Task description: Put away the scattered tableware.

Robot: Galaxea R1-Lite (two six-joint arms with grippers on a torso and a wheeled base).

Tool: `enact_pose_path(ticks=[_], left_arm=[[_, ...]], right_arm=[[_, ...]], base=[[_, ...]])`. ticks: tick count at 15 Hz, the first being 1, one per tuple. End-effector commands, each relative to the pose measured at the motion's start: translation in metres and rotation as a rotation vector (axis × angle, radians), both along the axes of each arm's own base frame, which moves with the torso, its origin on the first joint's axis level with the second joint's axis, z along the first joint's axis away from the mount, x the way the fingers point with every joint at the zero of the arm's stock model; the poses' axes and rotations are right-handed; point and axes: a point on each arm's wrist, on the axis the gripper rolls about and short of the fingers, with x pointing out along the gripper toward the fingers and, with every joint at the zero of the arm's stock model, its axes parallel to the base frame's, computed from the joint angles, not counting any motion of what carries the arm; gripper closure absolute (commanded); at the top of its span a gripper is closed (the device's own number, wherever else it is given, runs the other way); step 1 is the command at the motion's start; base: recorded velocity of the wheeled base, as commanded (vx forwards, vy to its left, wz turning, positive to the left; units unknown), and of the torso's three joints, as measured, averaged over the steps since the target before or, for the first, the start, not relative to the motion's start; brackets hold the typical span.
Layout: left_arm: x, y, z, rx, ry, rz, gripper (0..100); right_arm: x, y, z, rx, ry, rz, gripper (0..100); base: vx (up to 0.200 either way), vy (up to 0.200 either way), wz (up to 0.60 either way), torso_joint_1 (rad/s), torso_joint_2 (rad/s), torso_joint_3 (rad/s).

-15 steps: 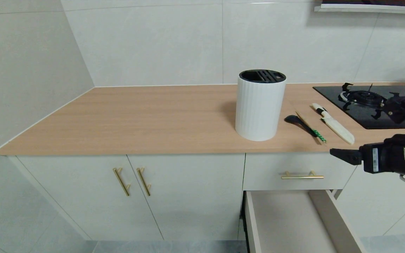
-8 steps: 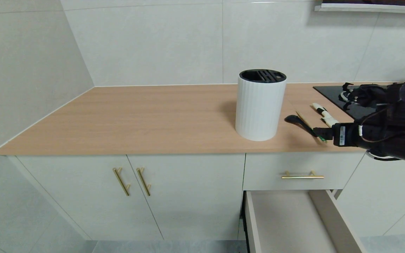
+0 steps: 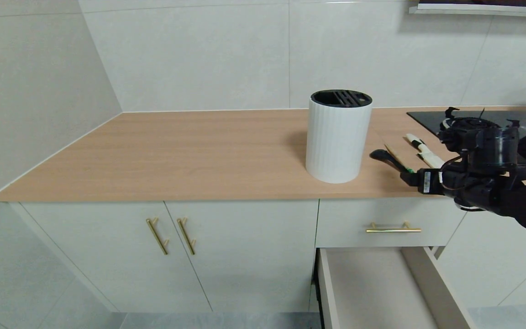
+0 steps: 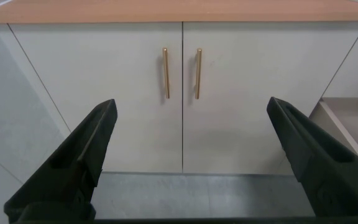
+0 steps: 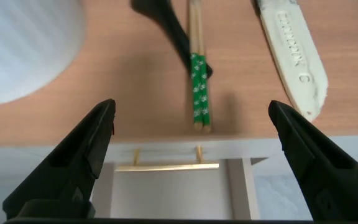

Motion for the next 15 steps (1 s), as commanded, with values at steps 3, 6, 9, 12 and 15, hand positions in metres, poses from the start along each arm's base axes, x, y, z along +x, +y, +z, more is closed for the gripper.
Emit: enact_pose_path(ticks=[3, 6, 9, 12, 15], left_arm=[[0.0, 0.0, 0.0, -0.001, 0.002, 0.0, 0], [0.0, 0.0, 0.0, -0.001, 0.002, 0.0, 0], [0.0, 0.0, 0.0, -0.001, 0.002, 0.0, 0], [0.0, 0.0, 0.0, -0.001, 0.002, 0.0, 0], [0.0, 0.0, 0.0, -0.001, 0.002, 0.0, 0]], right_arm=[[0.011, 0.0, -0.016, -0.006, 0.039, -0.006, 0], [0.016, 0.0, -0.02, -0.003, 0.027, -0.009, 0], [0.018, 0.0, -0.021, -0.002, 0.021, -0.009, 0], [0.02, 0.0, -0.023, -0.002, 0.024, -0.01, 0], [0.019, 0.0, -0.021, 0.023, 0.015, -0.019, 100]], base=[[0.0, 0.0, 0.0, 0.0, 0.0, 0.0], [0.0, 0.0, 0.0, 0.0, 0.0, 0.0], [0.0, 0.0, 0.0, 0.0, 0.0, 0.0], [0.0, 0.0, 0.0, 0.0, 0.0, 0.0], [0.0, 0.0, 0.0, 0.0, 0.0, 0.0]])
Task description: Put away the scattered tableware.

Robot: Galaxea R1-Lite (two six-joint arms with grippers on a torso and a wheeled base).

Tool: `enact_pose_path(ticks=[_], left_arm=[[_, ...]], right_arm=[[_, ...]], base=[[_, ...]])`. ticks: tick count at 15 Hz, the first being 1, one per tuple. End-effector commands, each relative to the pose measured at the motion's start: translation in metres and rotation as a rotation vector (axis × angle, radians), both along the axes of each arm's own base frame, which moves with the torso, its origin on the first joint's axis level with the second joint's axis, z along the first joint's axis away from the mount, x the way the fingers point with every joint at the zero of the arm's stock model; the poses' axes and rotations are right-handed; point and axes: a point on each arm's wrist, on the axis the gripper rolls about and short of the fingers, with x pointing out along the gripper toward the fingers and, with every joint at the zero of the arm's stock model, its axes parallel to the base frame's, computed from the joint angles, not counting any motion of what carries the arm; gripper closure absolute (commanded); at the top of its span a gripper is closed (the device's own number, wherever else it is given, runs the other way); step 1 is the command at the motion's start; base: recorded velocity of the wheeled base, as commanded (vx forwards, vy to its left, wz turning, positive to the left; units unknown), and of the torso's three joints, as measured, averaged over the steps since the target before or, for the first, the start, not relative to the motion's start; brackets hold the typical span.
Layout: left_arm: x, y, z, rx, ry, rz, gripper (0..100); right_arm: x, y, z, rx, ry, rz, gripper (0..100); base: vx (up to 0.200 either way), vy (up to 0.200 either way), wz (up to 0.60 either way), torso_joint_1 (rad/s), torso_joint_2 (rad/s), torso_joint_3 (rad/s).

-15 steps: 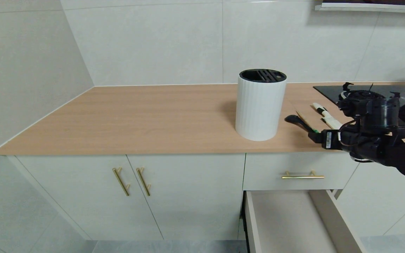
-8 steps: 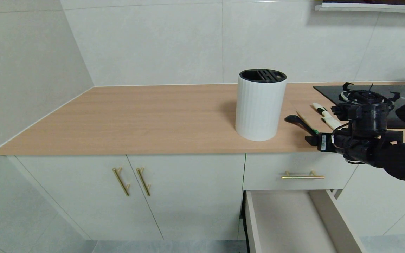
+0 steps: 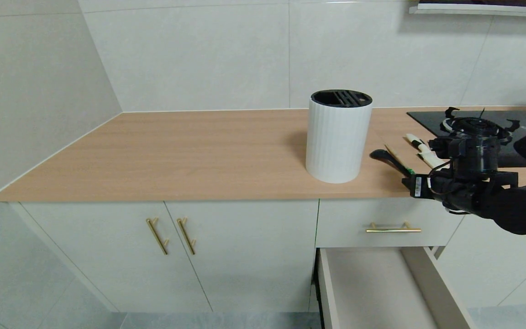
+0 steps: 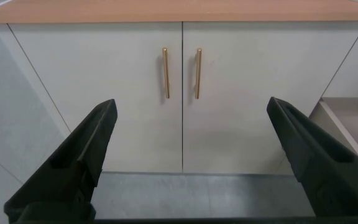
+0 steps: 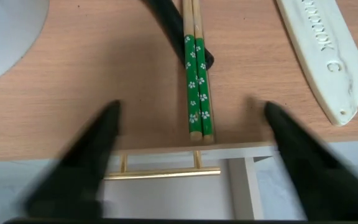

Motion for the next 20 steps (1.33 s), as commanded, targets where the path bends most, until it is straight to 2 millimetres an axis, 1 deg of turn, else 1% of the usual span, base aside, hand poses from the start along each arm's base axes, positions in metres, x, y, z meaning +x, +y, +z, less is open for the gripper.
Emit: enact_pose_path(ticks=[1, 7, 8, 10, 11, 13, 14, 15, 16, 17, 18, 19, 20], left_arm=[[0.0, 0.0, 0.0, 0.0, 0.001, 0.0, 0], [0.0, 0.0, 0.0, 0.0, 0.001, 0.0, 0], [0.0, 0.0, 0.0, 0.0, 0.001, 0.0, 0], [0.0, 0.0, 0.0, 0.0, 0.001, 0.0, 0], [0.0, 0.0, 0.0, 0.0, 0.001, 0.0, 0], [0.0, 0.0, 0.0, 0.0, 0.001, 0.0, 0], [0.0, 0.0, 0.0, 0.0, 0.001, 0.0, 0], [0.0, 0.0, 0.0, 0.0, 0.001, 0.0, 0], [0.0, 0.0, 0.0, 0.0, 0.001, 0.0, 0], [0.0, 0.0, 0.0, 0.0, 0.001, 0.0, 0], [0.0, 0.0, 0.0, 0.0, 0.001, 0.0, 0], [0.0, 0.0, 0.0, 0.0, 0.001, 0.0, 0], [0.0, 0.0, 0.0, 0.0, 0.001, 0.0, 0]], right_arm=[[-0.001, 0.0, 0.002, 0.004, -0.006, -0.001, 100], [-0.004, 0.0, 0.008, 0.006, -0.022, -0.001, 100], [-0.008, -0.001, 0.015, 0.011, -0.039, -0.001, 100], [-0.021, -0.003, 0.03, 0.015, -0.068, 0.001, 100], [-0.031, -0.005, 0.038, 0.019, -0.086, 0.0, 100], [-0.059, -0.008, 0.058, 0.028, -0.116, 0.007, 100], [-0.065, -0.008, 0.062, 0.035, -0.121, 0.006, 100], [-0.083, -0.01, 0.07, 0.054, -0.129, 0.013, 100], [-0.109, -0.009, 0.082, 0.058, -0.126, 0.034, 100], [-0.13, -0.01, 0.089, 0.06, -0.107, 0.046, 100], [-0.145, -0.01, 0.094, 0.064, -0.073, 0.063, 100], [-0.152, -0.01, 0.095, 0.064, -0.058, 0.073, 100], [-0.17, -0.013, 0.1, 0.085, -0.055, 0.127, 100]], base=[[0.0, 0.0, 0.0, 0.0, 0.0, 0.0], [0.0, 0.0, 0.0, 0.0, 0.0, 0.0], [0.0, 0.0, 0.0, 0.0, 0.0, 0.0], [0.0, 0.0, 0.0, 0.0, 0.0, 0.0], [0.0, 0.0, 0.0, 0.0, 0.0, 0.0], [0.0, 0.0, 0.0, 0.0, 0.0, 0.0], [0.0, 0.0, 0.0, 0.0, 0.0, 0.0], [0.0, 0.0, 0.0, 0.0, 0.0, 0.0], [0.0, 0.0, 0.0, 0.0, 0.0, 0.0], [0.0, 0.0, 0.0, 0.0, 0.0, 0.0], [0.0, 0.0, 0.0, 0.0, 0.0, 0.0], [0.0, 0.0, 0.0, 0.0, 0.0, 0.0], [0.0, 0.0, 0.0, 0.0, 0.0, 0.0]])
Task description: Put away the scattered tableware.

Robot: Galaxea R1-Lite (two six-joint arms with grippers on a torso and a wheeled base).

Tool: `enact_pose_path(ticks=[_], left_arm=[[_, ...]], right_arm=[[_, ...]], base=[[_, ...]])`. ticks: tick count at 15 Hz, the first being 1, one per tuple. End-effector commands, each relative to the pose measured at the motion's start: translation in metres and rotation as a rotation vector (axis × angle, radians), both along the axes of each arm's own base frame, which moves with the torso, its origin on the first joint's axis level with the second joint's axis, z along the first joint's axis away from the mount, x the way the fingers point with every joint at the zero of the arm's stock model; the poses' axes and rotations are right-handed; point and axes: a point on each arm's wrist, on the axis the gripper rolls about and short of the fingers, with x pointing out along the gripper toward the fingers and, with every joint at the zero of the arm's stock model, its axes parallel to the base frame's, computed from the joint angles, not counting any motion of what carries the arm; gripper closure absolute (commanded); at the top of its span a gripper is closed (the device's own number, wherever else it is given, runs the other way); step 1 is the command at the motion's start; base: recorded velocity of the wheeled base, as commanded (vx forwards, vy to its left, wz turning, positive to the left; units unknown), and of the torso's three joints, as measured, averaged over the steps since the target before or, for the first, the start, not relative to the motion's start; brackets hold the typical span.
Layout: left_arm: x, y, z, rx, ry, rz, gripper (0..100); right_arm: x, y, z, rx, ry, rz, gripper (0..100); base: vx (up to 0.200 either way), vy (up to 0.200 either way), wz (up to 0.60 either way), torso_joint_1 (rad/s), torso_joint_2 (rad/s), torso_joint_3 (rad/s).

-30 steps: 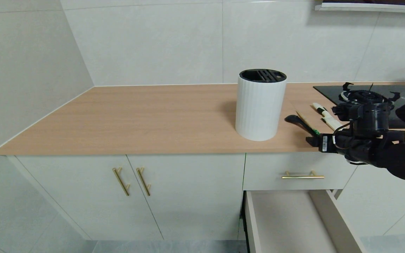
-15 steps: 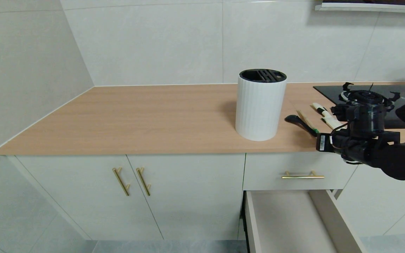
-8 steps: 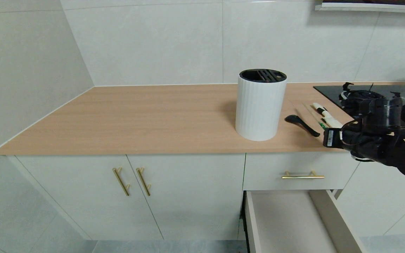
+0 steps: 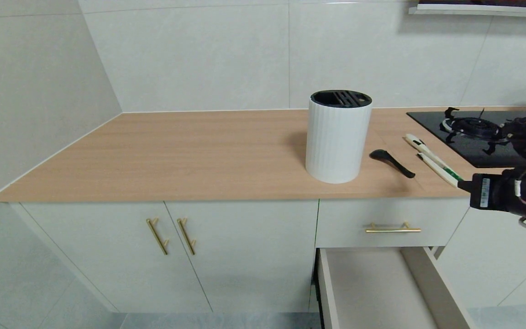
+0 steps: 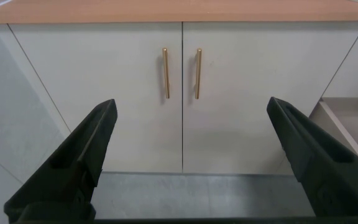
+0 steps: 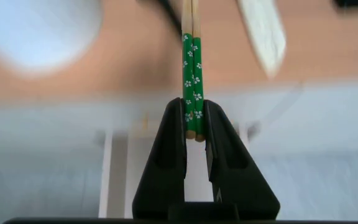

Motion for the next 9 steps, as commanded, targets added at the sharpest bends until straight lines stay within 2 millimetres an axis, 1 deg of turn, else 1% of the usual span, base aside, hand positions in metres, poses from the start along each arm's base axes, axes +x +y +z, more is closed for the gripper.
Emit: enact_pose_path(ticks=[1, 3, 4, 6, 7, 9], left_arm=[[0.0, 0.0, 0.0, 0.0, 0.001, 0.0, 0], [0.0, 0.0, 0.0, 0.0, 0.001, 0.0, 0], [0.0, 0.0, 0.0, 0.0, 0.001, 0.0, 0], [0.0, 0.0, 0.0, 0.0, 0.001, 0.0, 0], [0.0, 0.0, 0.0, 0.0, 0.001, 0.0, 0], [0.0, 0.0, 0.0, 0.0, 0.001, 0.0, 0]], right_arm=[[-0.047, -0.005, 0.027, 0.06, -0.094, 0.107, 100], [-0.065, -0.008, 0.029, 0.075, -0.108, 0.165, 100], [-0.068, -0.009, 0.029, 0.074, -0.102, 0.177, 100], [-0.085, -0.012, 0.027, 0.039, -0.046, 0.234, 100], [-0.091, -0.013, 0.025, 0.022, -0.015, 0.261, 100], [-0.095, -0.012, 0.023, 0.019, 0.009, 0.311, 100]], base=[[0.0, 0.0, 0.0, 0.0, 0.0, 0.0], [0.0, 0.0, 0.0, 0.0, 0.0, 0.0], [0.0, 0.0, 0.0, 0.0, 0.0, 0.0], [0.0, 0.0, 0.0, 0.0, 0.0, 0.0], [0.0, 0.0, 0.0, 0.0, 0.0, 0.0], [0.0, 0.0, 0.0, 0.0, 0.0, 0.0]])
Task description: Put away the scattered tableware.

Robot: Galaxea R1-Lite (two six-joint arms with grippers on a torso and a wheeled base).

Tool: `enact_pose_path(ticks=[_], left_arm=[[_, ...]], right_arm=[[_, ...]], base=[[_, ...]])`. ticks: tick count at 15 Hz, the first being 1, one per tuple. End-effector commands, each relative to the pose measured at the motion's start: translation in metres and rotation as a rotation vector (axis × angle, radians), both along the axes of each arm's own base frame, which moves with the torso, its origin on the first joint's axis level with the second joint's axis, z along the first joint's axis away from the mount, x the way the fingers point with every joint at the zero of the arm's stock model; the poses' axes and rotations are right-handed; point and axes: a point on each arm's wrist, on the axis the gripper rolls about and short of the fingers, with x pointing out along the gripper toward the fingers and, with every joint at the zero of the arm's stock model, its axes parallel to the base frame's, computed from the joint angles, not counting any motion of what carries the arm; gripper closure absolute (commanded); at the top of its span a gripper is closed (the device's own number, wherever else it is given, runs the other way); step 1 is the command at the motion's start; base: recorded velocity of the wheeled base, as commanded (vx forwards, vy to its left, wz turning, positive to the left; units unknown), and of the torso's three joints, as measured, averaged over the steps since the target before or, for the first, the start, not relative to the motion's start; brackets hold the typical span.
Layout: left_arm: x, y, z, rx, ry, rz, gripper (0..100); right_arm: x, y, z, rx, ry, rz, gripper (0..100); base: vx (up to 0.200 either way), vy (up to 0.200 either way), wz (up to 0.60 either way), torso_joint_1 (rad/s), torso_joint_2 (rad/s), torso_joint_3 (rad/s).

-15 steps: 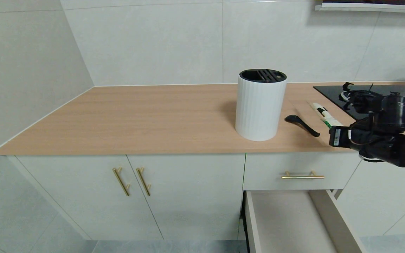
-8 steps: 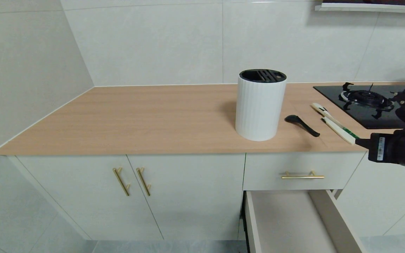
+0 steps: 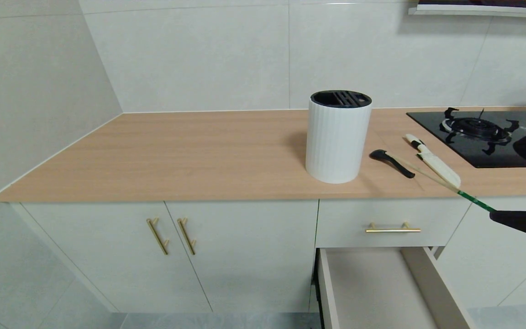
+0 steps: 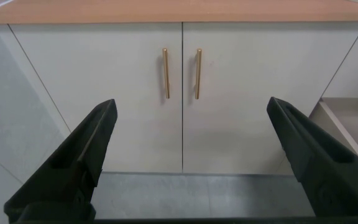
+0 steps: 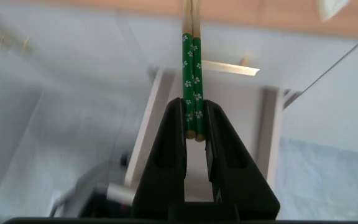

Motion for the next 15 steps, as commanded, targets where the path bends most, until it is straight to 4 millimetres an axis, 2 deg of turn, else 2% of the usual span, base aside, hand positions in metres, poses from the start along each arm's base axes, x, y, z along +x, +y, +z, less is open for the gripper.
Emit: enact_pose_path(ticks=[1, 11, 15], left_arm=[[0.0, 0.0, 0.0, -0.001, 0.001, 0.0, 0], [0.0, 0.0, 0.0, -0.001, 0.001, 0.0, 0], [0.0, 0.0, 0.0, -0.001, 0.001, 0.0, 0]], right_arm=[[-0.008, 0.001, 0.003, 0.014, -0.021, 0.041, 100], [-0.006, 0.012, -0.013, -0.018, 0.058, 0.12, 100], [-0.002, 0.013, -0.017, -0.024, 0.081, 0.12, 100]], base=[[0.0, 0.0, 0.0, 0.0, 0.0, 0.0], [0.0, 0.0, 0.0, 0.0, 0.0, 0.0], [0.0, 0.0, 0.0, -0.121, 0.29, 0.173]])
